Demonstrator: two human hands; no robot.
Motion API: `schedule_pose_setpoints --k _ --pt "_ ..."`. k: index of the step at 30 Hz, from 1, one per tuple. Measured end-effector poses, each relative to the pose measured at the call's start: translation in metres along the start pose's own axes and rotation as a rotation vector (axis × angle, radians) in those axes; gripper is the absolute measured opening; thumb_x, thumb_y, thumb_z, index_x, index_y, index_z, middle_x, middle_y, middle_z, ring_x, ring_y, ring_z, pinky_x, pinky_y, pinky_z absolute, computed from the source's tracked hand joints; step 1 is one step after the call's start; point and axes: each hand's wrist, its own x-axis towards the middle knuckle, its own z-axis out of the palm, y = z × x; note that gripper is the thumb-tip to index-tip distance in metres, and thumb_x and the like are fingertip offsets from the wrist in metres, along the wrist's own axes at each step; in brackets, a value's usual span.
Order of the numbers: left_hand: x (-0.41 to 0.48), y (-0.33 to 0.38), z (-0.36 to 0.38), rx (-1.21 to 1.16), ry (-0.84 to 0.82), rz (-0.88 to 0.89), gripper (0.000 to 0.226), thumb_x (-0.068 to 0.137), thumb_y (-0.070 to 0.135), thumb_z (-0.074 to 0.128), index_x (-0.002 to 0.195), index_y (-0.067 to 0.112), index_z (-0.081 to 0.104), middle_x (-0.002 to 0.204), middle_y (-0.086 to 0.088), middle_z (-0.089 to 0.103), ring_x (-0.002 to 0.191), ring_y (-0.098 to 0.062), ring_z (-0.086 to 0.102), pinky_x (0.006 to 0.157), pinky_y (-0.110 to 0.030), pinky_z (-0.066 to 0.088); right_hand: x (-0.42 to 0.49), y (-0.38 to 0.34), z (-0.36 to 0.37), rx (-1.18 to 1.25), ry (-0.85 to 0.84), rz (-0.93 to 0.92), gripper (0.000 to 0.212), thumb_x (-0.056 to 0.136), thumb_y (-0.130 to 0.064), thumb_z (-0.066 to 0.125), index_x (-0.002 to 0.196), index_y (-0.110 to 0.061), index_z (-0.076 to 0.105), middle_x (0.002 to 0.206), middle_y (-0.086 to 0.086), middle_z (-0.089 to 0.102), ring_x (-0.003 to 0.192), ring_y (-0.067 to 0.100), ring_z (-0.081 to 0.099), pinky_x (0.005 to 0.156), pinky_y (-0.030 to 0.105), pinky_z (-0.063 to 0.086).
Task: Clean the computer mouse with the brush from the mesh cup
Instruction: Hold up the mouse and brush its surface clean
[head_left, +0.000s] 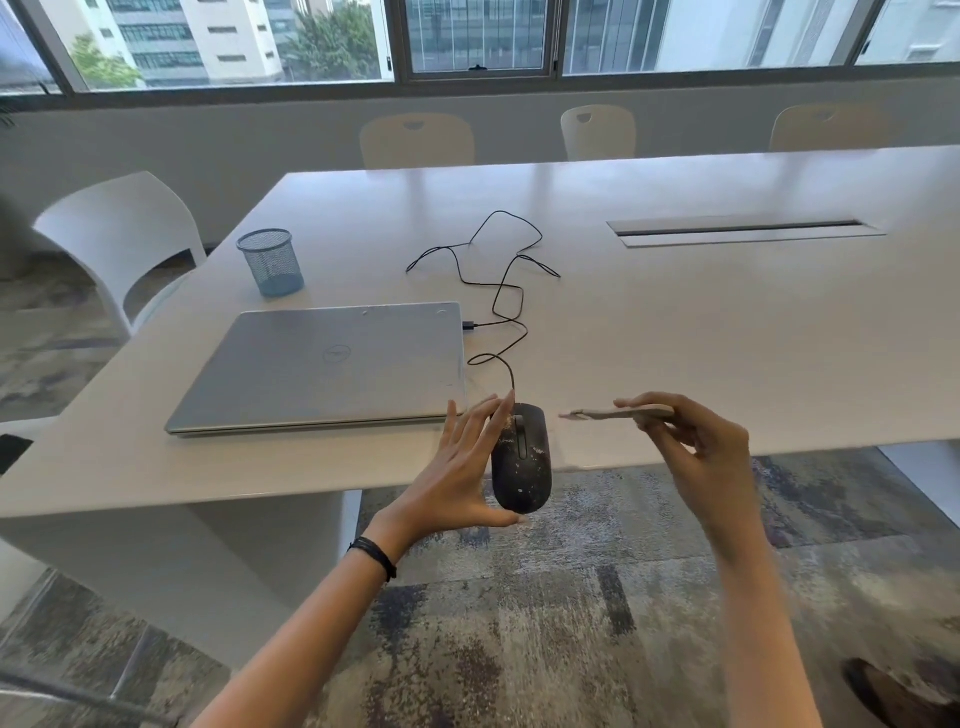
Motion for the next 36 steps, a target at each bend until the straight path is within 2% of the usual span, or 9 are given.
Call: schedule_pose_setpoints --k 3,8,11,14,18,21,28,32,36 --pt "-0.001 -0.004 0.001 -0.002 0.004 -0.005 0.122 0.065 0.068 0.066 0.147 0.027 -0.015 0.153 -0.002 0.009 0.146 -0.018 0.000 0.115 -0.051 -0.014 0.003 0.012 0.013 -0.119 -0.044 -0.036 0.019 0.084 -0.010 0.065 0.101 -0.017 0.068 0.095 -0.008 0.073 0.093 0.006 0.069 0.078 0.012 0.053" --pt "-0.001 -0.008 0.003 0.002 0.012 -0.011 0.126 0.065 0.072 0.065 0.148 0.023 -0.017 0.154 -0.002 0.010 0.146 -0.017 0.001 0.115 -0.048 -0.016 0.009 0.029 0.030 -0.263 -0.113 -0.049 0.019 0.084 -0.009 0.068 0.101 -0.015 0.072 0.096 -0.007 0.073 0.087 0.009 0.071 0.078 0.031 0.059" --pt "-0.001 -0.010 0.004 0.000 0.014 -0.007 0.126 0.065 0.072 0.064 0.148 0.023 -0.017 0.154 -0.004 0.011 0.146 -0.017 0.002 0.115 -0.047 -0.016 0.009 0.031 0.033 -0.276 -0.149 -0.044 0.018 0.085 -0.010 0.067 0.102 -0.015 0.072 0.096 -0.005 0.074 0.089 0.009 0.071 0.078 0.035 0.059" --pt "-0.001 -0.012 0.004 0.001 0.016 -0.004 0.125 0.065 0.072 0.064 0.148 0.023 -0.017 0.154 -0.004 0.010 0.146 -0.017 0.000 0.115 -0.047 -0.016 0.009 0.027 0.030 -0.246 -0.202 -0.015 0.020 0.085 -0.005 0.068 0.101 -0.017 0.072 0.094 -0.011 0.073 0.089 0.004 0.070 0.079 0.031 0.059" --pt "-0.001 -0.013 0.005 0.008 0.015 0.004 0.125 0.065 0.072 0.063 0.148 0.021 -0.015 0.154 -0.003 0.009 0.146 -0.017 0.000 0.115 -0.047 -0.016 0.011 0.013 0.015 -0.171 -0.292 0.004 0.020 0.085 -0.002 0.067 0.097 -0.017 0.072 0.091 -0.019 0.073 0.090 -0.002 0.069 0.078 0.016 0.055" --pt "-0.001 -0.014 0.006 0.013 0.013 0.008 0.125 0.065 0.070 0.065 0.148 0.021 -0.016 0.154 -0.004 0.009 0.146 -0.017 -0.001 0.115 -0.047 -0.016 0.010 0.004 0.006 -0.141 -0.290 -0.002 0.019 0.086 -0.002 0.066 0.097 -0.016 0.073 0.093 -0.017 0.073 0.090 -0.003 0.068 0.076 0.010 0.051" --pt "0.001 -0.014 0.007 0.021 0.005 0.018 0.126 0.065 0.068 0.067 0.148 0.022 -0.016 0.153 0.000 0.007 0.146 -0.015 -0.003 0.115 -0.046 -0.017 0.010 0.004 0.008 -0.185 -0.095 -0.016 0.020 0.086 -0.007 0.066 0.099 -0.021 0.070 0.093 -0.011 0.072 0.091 0.001 0.069 0.079 0.017 0.055" --pt "0.002 -0.015 0.007 0.017 0.001 0.023 0.126 0.065 0.068 0.066 0.147 0.023 -0.018 0.154 0.001 0.005 0.146 -0.016 -0.003 0.115 -0.045 -0.017 0.008 0.009 0.019 -0.250 -0.206 0.056 0.021 0.085 -0.004 0.067 0.101 -0.016 0.072 0.093 -0.005 0.075 0.089 0.009 0.071 0.083 0.030 0.058" --pt "0.002 -0.016 0.007 0.019 0.000 0.023 0.126 0.065 0.069 0.066 0.148 0.022 -0.016 0.154 -0.001 0.006 0.146 -0.017 -0.003 0.115 -0.044 -0.018 0.002 0.003 0.014 -0.152 -0.328 0.036 0.018 0.087 -0.003 0.066 0.095 -0.017 0.073 0.088 -0.014 0.075 0.089 0.000 0.070 0.080 0.017 0.055"
